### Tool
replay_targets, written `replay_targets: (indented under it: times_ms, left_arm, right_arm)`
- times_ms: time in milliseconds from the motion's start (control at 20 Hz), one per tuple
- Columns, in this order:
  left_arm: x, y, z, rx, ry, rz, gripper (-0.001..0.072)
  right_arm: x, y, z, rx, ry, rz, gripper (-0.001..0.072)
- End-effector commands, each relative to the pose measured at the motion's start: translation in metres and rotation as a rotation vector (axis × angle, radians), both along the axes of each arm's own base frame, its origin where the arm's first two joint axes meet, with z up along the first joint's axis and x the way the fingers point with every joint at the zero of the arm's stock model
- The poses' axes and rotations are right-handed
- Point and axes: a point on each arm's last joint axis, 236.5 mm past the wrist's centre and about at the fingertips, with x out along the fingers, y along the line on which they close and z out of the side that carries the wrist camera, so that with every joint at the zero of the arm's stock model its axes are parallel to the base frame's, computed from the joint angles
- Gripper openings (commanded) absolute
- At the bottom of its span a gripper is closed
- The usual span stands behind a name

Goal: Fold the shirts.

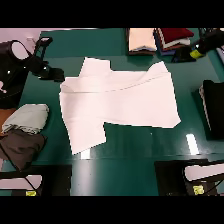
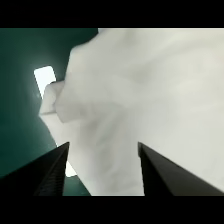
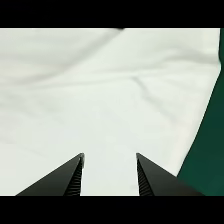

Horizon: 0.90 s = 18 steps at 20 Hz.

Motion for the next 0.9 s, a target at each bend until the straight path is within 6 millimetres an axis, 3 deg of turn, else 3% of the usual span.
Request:
replay_targets:
  times_ms: [0,250,350,400,550,700,850]
  left_arm:
    - [-0.039,0.027,-0.018,0.009,0.105,0.051,0.0518]
    - [-0.121,0.072,-0.073,-0.005,0.271,0.181,0.0519]
    - [-0.143,0.078,-0.087,-0.037,0.317,0.224,0.0519]
    - [-0.149,0.075,-0.093,-0.069,0.334,0.24,0.0519]
    - [-0.15,0.06,-0.103,-0.148,0.339,0.263,0.0519]
    - [-0.146,0.048,-0.103,-0.207,0.326,0.276,0.0519]
    - [-0.146,0.048,-0.103,-0.208,0.326,0.272,0.0519]
  right_arm:
    - [-0.058,-0.026,-0.033,0.019,0.144,-0.033,0.0382]
    - [-0.182,-0.07,-0.123,0.107,0.361,-0.284,0.0387]
    - [-0.219,-0.071,-0.153,0.163,0.422,-0.367,0.0512]
    - [-0.229,-0.065,-0.163,0.221,0.435,-0.387,0.0512]
    - [-0.233,-0.038,-0.181,0.373,0.433,-0.433,0.0508]
    - [-0.223,-0.025,-0.193,0.366,0.397,-0.421,0.0501]
    - [-0.214,-0.014,-0.2,0.339,0.382,-0.387,0.0442]
